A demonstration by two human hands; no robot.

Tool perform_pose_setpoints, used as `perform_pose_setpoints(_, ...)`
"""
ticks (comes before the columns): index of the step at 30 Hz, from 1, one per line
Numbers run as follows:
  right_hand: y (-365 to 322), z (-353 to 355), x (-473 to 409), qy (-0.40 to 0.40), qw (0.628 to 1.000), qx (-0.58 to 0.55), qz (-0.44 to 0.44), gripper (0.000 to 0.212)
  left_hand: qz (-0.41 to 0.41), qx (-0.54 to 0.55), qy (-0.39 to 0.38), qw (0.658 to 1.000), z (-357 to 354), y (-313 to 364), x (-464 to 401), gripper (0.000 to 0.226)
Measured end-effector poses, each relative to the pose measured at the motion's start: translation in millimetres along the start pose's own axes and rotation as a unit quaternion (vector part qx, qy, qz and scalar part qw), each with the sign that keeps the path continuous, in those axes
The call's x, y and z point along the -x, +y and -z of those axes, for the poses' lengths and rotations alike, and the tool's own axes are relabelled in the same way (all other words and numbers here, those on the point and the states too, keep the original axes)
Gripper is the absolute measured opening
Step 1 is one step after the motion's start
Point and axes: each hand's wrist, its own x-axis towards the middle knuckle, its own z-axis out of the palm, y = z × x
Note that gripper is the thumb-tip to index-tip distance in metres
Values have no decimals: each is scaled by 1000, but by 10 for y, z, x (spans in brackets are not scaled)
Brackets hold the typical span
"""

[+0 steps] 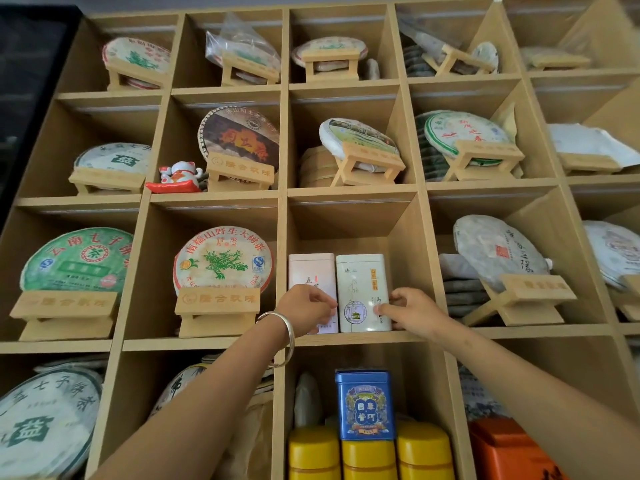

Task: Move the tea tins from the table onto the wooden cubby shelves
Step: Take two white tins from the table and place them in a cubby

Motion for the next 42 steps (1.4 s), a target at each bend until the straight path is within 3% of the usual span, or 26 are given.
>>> perform_pose_setpoints(17,14,-30,42,7,999,29,23,36,-5,11,-6,1000,2,-72,34,15)
perform_pose_setpoints(21,-23,-7,154,45,996,34,63,43,-74,-59,4,995,-13,-87,157,19)
perform_pose_setpoints(26,174,-15,519,69,963,193,175,61,-174,-182,7,968,-161,-223,389,31)
perform_pose_setpoints(30,328,-53,687,65,944,257,195,69,-157,-189,24,969,-342,-310,490,43)
perform_pose_setpoints(37,237,-87,609,83,965,207,139,70,-120,-122,69,983,-475,-286,490,48)
perform_pose_setpoints(42,167,-156,620,84,967,183,155,59,-99,-92,76,988,-512,-269,451,45)
